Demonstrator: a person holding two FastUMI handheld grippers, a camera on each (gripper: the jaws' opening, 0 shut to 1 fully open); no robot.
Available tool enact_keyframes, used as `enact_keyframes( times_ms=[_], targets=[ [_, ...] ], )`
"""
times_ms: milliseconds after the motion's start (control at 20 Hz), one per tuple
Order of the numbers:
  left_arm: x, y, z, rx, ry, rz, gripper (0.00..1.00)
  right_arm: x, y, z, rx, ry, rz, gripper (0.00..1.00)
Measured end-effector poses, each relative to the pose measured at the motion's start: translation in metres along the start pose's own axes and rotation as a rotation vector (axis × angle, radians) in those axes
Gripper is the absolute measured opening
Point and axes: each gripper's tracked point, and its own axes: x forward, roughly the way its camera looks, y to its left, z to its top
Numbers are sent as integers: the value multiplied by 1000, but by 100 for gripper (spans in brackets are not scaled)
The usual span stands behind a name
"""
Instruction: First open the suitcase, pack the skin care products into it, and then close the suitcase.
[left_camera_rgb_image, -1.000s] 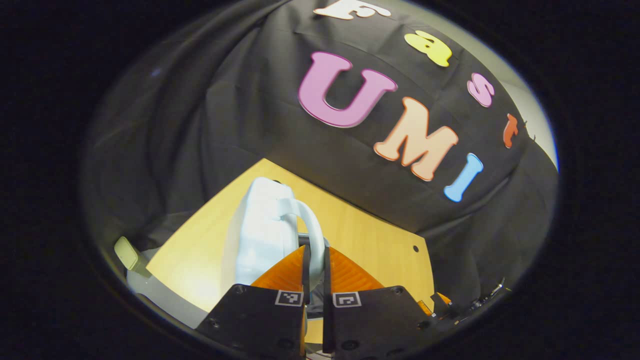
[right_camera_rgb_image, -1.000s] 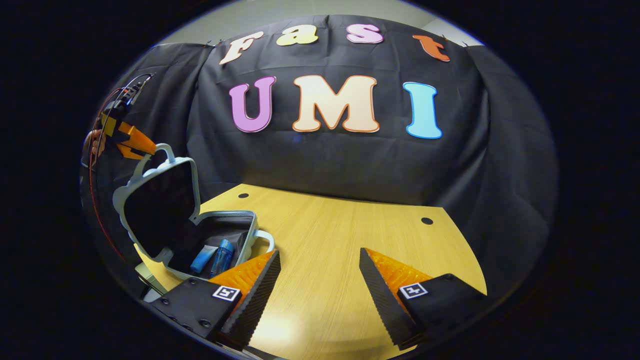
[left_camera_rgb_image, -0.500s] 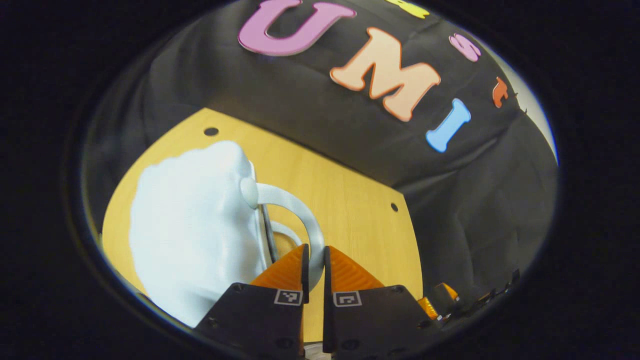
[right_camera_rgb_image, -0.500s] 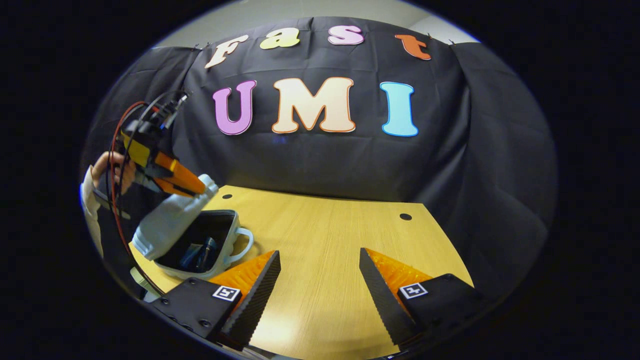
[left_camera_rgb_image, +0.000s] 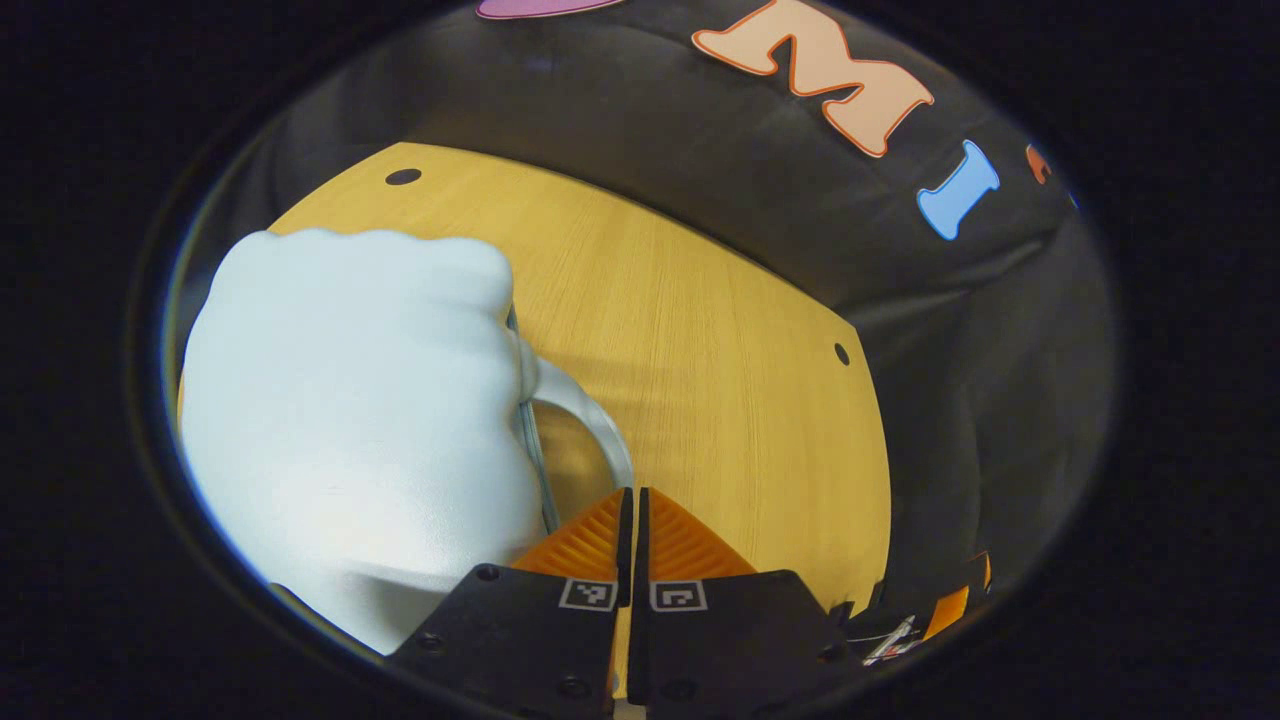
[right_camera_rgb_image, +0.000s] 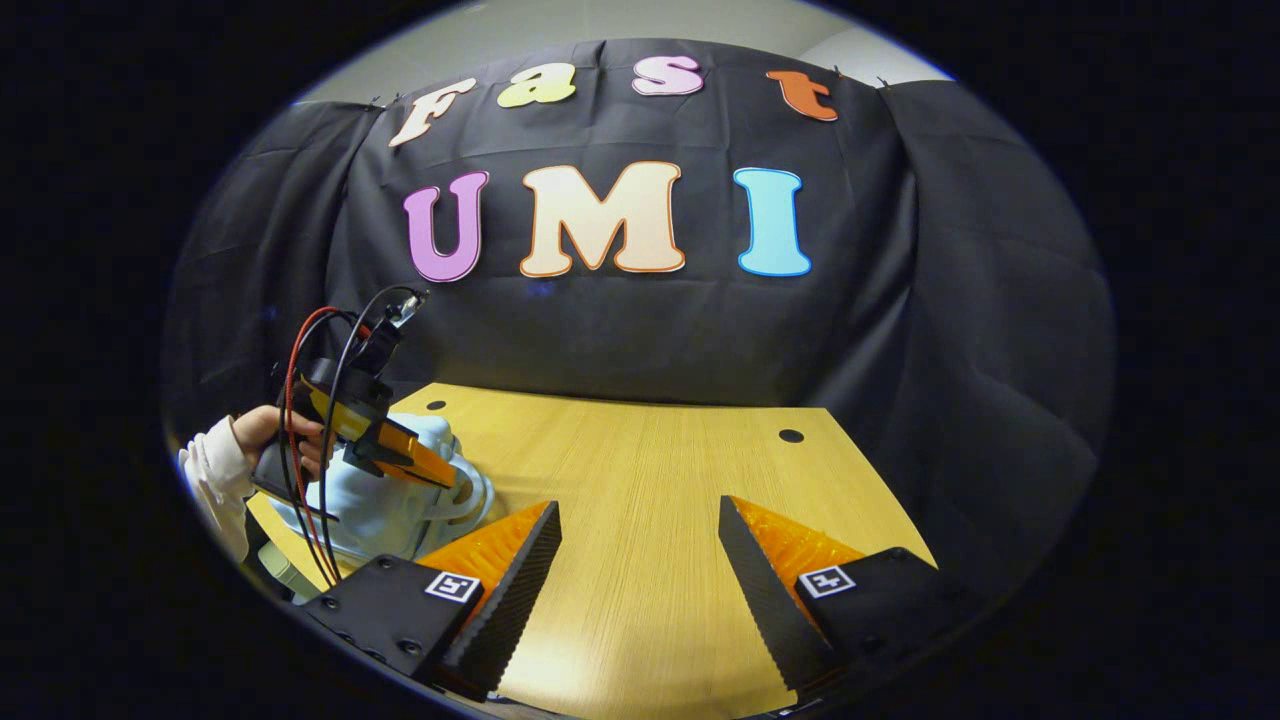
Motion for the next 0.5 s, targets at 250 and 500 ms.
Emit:
enact_keyframes(
  times_ms=[250, 500],
  targets=[
    [-27, -18, -7, 150, -26, 35, 39, -7, -14, 14, 18, -37, -16, 99],
    [-51, -57, -32, 310, -48, 47, 95, -14, -26, 27, 55, -74, -24, 99]
  ],
)
